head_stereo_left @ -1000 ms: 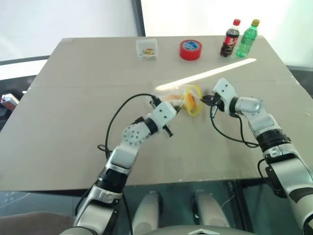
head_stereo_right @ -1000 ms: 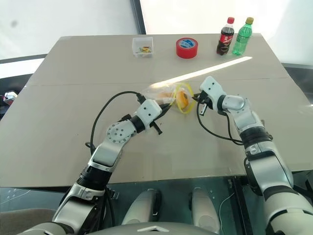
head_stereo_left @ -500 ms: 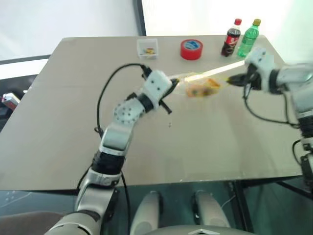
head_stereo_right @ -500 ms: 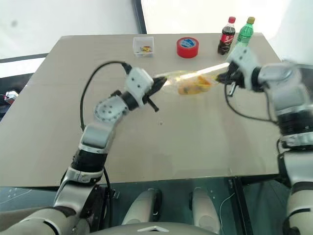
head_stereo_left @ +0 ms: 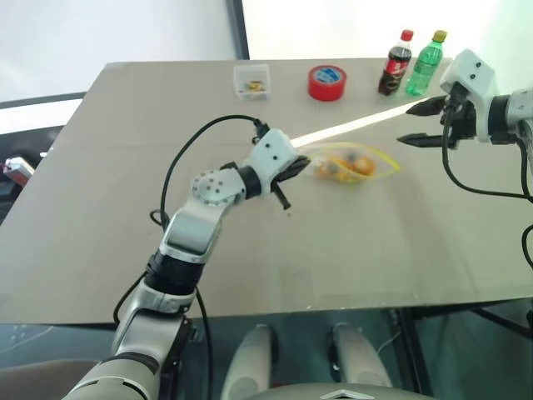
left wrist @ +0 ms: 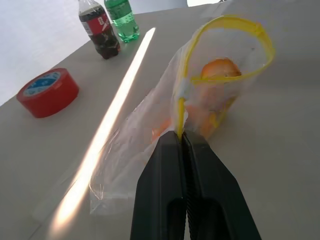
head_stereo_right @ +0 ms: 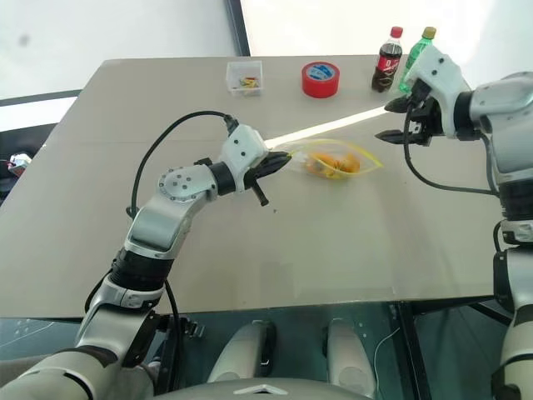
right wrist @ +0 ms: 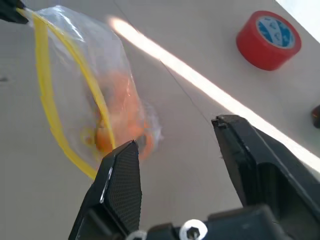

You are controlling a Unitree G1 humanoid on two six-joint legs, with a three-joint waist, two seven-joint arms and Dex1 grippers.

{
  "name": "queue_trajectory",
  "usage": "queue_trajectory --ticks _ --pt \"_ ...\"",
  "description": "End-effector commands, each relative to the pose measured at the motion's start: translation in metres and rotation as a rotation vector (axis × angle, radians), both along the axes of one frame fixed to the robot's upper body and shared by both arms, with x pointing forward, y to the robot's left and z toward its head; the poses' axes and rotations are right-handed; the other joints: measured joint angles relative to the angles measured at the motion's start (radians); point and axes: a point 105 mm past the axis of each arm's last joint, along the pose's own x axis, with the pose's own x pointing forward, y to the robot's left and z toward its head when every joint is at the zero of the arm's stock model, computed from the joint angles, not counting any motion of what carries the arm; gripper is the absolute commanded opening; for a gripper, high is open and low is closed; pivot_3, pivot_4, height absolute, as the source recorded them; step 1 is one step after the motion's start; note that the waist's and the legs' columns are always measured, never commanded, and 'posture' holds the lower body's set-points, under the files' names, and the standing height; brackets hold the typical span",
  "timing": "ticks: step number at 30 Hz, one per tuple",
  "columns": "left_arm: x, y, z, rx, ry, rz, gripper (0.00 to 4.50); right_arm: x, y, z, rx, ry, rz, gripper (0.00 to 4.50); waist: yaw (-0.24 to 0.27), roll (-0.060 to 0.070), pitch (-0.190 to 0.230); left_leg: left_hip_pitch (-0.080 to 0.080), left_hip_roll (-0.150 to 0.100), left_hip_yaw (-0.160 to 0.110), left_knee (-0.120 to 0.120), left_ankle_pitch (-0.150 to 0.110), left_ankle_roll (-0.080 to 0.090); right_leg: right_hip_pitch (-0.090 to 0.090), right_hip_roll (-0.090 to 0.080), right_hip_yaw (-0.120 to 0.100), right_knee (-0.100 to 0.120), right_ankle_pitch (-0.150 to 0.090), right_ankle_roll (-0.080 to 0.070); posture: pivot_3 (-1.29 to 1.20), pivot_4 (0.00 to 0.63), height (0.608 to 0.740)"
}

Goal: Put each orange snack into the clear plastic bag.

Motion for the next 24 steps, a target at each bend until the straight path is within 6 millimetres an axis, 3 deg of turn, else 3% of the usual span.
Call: queue_trajectory --ticks 1,4,9,14,24 --pt "-0.007 -0.003 0.013 -0.005 -0.053 -0.025 0.0 -0.021 0.028 0.032 0.068 -0.087 0.12 2.75 -0.001 0.0 0.0 0.0 0.0 0.0 0.0 0.0 0.0 0.0 0.0 0.0 0.0 0.0 0.0 0.0 0.15 0.74" --pt "-0.006 -0.004 0.018 -0.013 -0.066 -0.023 0.0 -0.03 0.06 0.025 0.073 -0.104 0.217 2.75 -0.001 0.0 0.0 0.001 0.0 0.0 0.0 0.0 0.0 0.001 0.0 0.0 0.001 0.0 0.0 0.0 0.15 0.74" --pt "-0.008 -0.009 0.024 0.029 -0.102 -0.042 0.0 -0.03 0.082 0.003 -0.03 -0.171 0.281 2.75 0.006 0.0 0.0 0.001 0.0 0.0 0.002 0.0 0.0 0.001 0.0 -0.001 0.001 0.0 0.0 0.0 0.15 0.74" --pt "-0.013 -0.011 0.029 0.096 -0.134 -0.059 0.0 -0.033 0.088 -0.017 -0.131 -0.197 0.337 2.75 0.008 0.0 0.0 0.0 -0.001 0.0 0.002 0.0 0.0 0.001 0.0 -0.001 0.001 0.0 0.0 0.0 0.15 0.74" --pt "-0.013 -0.01 0.035 0.169 -0.194 -0.054 0.0 -0.025 0.093 -0.024 -0.17 -0.272 0.352 2.75 0.002 0.0 0.0 0.0 0.0 -0.001 0.002 0.0 0.0 0.001 0.0 -0.001 0.001 0.0 0.0 0.0 0.15 0.74"
